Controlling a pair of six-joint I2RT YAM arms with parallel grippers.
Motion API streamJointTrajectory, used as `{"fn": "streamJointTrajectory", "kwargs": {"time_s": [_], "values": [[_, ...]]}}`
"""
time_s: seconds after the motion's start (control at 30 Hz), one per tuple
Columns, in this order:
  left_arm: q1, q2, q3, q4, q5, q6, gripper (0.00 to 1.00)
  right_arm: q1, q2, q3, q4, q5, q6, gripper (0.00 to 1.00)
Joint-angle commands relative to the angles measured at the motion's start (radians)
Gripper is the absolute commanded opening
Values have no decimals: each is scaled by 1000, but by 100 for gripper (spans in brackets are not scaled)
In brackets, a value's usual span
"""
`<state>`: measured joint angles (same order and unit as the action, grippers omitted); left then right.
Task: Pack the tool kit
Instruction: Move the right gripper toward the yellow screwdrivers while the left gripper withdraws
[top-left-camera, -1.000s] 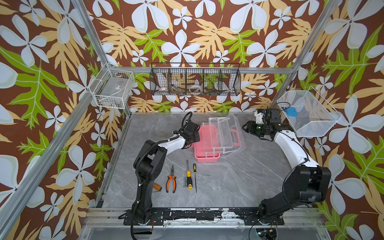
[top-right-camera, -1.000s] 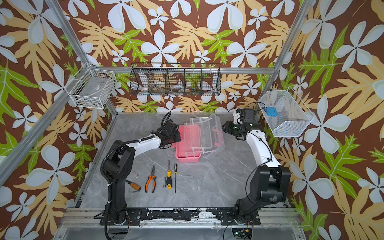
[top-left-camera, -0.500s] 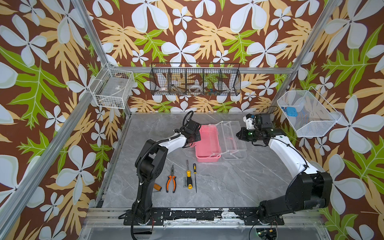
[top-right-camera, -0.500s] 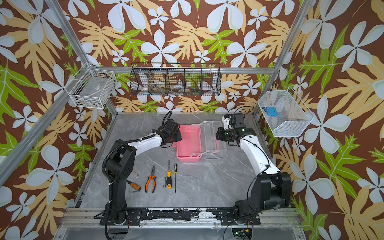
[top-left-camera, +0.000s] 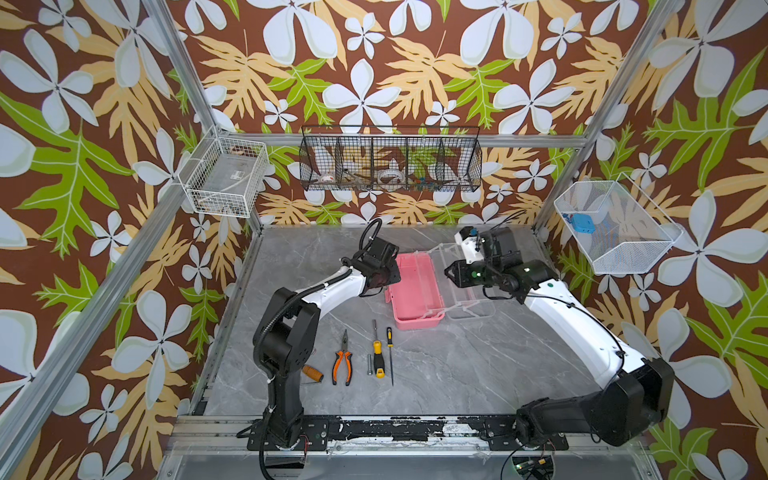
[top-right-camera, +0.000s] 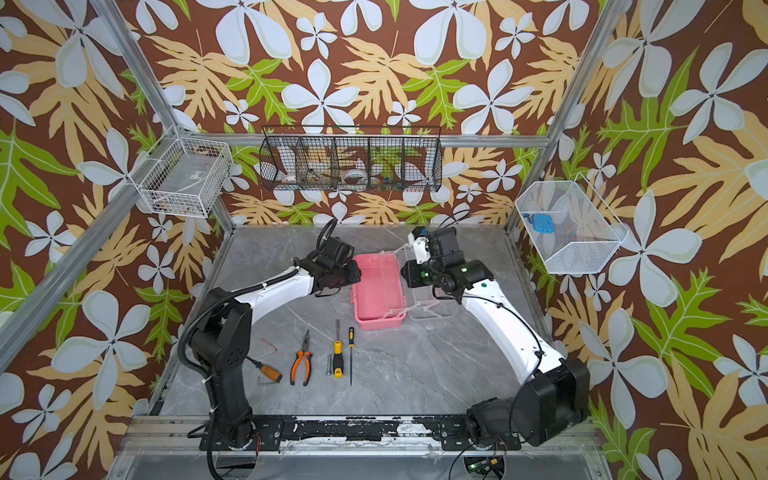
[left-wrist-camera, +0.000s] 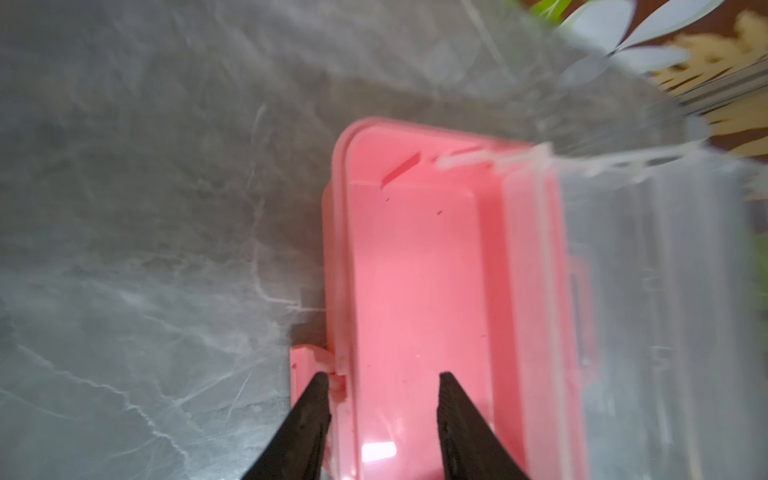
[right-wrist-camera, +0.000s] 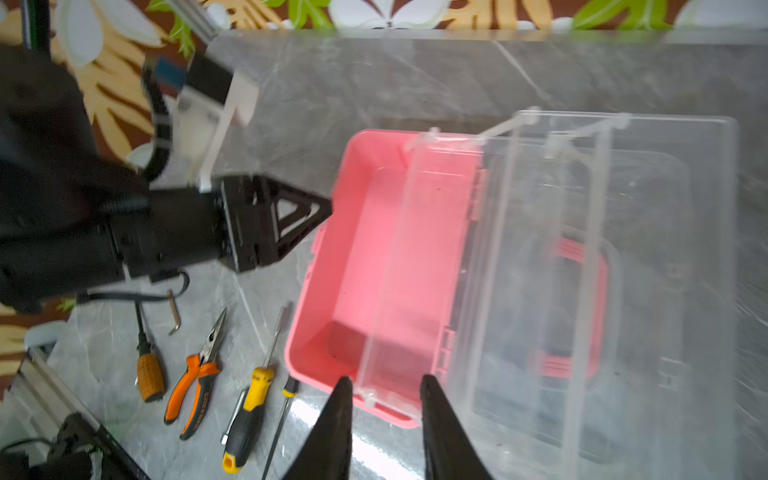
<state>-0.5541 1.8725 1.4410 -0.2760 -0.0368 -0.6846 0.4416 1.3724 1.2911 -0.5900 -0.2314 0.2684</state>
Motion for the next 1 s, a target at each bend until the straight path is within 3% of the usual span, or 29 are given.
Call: {"fn": "streamJointTrajectory", "kwargs": {"time_s": [0.0,0.17,0.37,0.63,0.97], "values": [[8,-52,23,-31,11,-18,54,151,-54,-30,-25,197,30,36],[34,-157,15,-89,-31,-17,60,460,-113,-106,-33,377,161,40],[137,-320,-114,-120,-33,-25,65,653,-51,-234,21,381,291,40],[233,-539,-370,-146,-9,-8,70,684,117,-281,94,352,334,42],[294,-720,-621,-153,92,56,74,613,424,-93,157,324,334,54]]}}
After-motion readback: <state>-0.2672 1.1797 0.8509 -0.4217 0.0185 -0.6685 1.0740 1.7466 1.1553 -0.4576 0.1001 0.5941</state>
